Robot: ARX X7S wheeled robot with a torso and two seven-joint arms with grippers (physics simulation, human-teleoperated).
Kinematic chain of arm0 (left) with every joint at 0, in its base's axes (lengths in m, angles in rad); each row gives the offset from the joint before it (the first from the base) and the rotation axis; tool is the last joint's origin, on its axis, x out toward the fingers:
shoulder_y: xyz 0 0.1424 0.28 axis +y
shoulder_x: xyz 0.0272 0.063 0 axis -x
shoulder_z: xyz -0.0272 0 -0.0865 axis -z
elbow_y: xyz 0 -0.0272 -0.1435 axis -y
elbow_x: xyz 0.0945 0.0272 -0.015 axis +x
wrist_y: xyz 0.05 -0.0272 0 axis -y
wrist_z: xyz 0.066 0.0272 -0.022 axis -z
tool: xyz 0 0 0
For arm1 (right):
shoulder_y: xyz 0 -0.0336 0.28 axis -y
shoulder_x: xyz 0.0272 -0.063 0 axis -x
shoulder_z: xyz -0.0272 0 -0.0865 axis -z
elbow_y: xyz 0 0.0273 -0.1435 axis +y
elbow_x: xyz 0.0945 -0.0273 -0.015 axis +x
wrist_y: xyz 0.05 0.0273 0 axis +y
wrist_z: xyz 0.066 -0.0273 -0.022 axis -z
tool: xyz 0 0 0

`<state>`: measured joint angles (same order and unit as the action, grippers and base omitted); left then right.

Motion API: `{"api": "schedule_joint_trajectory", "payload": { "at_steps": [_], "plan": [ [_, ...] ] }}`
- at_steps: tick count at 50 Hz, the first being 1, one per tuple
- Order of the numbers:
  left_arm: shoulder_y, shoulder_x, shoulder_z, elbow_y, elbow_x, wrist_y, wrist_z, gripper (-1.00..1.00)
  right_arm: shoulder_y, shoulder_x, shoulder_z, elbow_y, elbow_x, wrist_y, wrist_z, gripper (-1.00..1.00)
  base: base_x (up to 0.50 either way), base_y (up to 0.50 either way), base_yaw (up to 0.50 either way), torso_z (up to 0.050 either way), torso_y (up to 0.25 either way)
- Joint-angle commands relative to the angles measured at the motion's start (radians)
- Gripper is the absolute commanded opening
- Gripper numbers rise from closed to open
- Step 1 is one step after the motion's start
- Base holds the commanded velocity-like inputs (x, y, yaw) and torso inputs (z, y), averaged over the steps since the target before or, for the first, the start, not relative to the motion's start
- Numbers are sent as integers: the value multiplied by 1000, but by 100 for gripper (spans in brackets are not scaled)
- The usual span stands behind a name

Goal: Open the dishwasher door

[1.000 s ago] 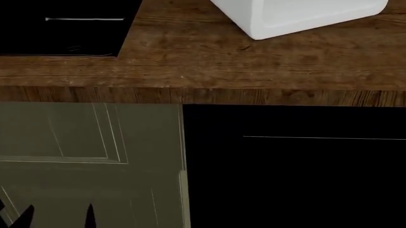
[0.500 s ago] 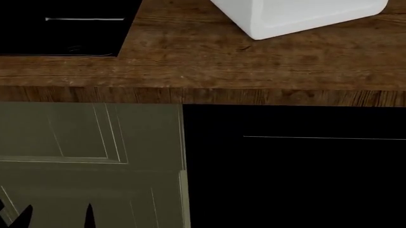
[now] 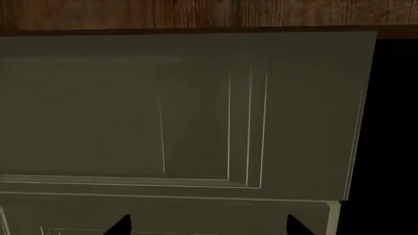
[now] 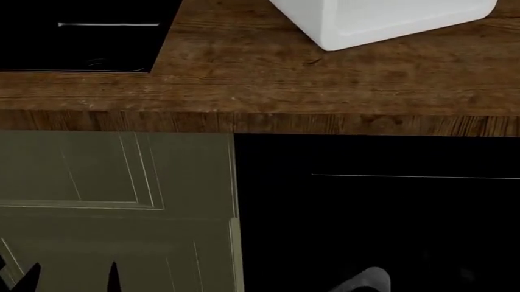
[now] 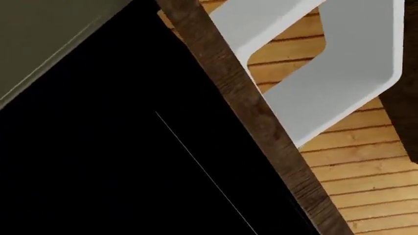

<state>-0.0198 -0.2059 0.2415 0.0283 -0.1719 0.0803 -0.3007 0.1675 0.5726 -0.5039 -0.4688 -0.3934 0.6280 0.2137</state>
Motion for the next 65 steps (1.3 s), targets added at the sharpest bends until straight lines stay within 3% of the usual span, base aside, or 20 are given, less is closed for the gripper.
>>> {"api": "schedule_joint_trajectory", "payload": {
  "at_steps": [1,12,65],
  "plan": [
    [-2,-4,6,-3,0,6,-5,100,96,92,-100,-12,-152,159,-125,100,0,0,0,0,0],
    [-3,-9,8,-4,-6,11,-9,100,186,136,-170,35,-194,222,-269,100,0,0,0,0,0],
    [-13,-33,15,-3,-22,21,-43,100,454,19,-296,480,-204,69,-303,100,0,0,0,0,0]
  ]
}}
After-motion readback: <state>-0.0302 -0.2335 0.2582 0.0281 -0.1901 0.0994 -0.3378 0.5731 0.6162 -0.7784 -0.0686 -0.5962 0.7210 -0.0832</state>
